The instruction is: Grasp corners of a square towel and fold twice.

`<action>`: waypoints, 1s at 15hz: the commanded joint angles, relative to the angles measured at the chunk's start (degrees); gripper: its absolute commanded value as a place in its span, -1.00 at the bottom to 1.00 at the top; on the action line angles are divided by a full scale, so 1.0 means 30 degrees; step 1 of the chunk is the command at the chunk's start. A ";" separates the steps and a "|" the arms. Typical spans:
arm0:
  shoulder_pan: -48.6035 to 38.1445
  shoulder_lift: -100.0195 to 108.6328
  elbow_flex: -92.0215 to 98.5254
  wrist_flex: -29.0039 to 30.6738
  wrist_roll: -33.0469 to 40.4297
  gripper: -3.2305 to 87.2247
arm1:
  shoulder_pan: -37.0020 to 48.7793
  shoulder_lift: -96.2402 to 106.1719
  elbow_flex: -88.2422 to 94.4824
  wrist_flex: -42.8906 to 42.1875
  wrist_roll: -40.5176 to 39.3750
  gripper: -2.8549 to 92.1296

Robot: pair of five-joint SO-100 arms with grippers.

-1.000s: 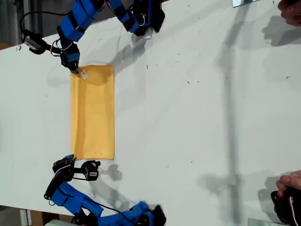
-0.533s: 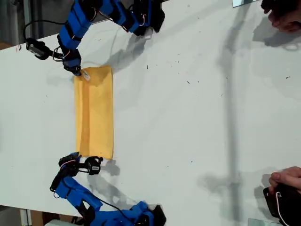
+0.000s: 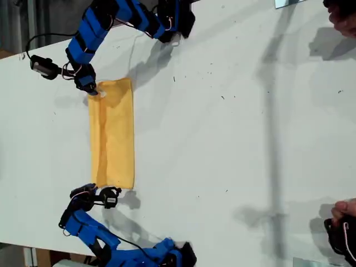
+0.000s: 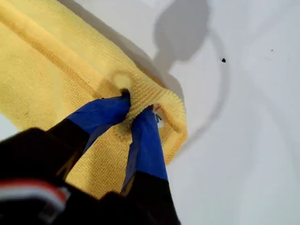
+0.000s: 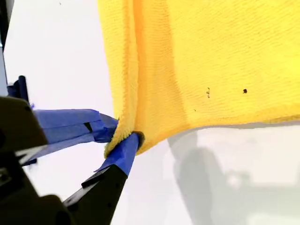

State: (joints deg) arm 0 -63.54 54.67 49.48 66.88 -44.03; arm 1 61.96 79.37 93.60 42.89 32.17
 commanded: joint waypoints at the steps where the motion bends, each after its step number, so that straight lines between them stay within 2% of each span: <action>1: 0.0674 0.2578 0.0205 0.1260 0.0264 -0.94 | -0.0586 0.3867 0.0967 0.0117 -0.0322 -0.94; 4: 0.2344 0.3838 0.0820 0.2725 0.0586 -0.94 | -0.0967 0.7002 0.3516 0.1113 -0.0381 -0.94; 6: 0.3428 0.3984 0.1348 0.3223 0.0322 -0.94 | -0.0937 0.7031 0.5303 0.0703 -0.0205 -0.94; 10: 0.4834 0.5186 0.4863 0.2578 -0.1465 -0.94 | -0.1641 0.6475 0.7676 -0.0029 0.0732 -0.94; 15: 0.4570 0.5742 0.7705 0.2578 -0.3193 -0.94 | -0.1963 0.6064 0.8760 0.0234 0.1875 -0.94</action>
State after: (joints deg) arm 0 -49.39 69.17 72.95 74.62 -52.73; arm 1 55.99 96.94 120.32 43.33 37.00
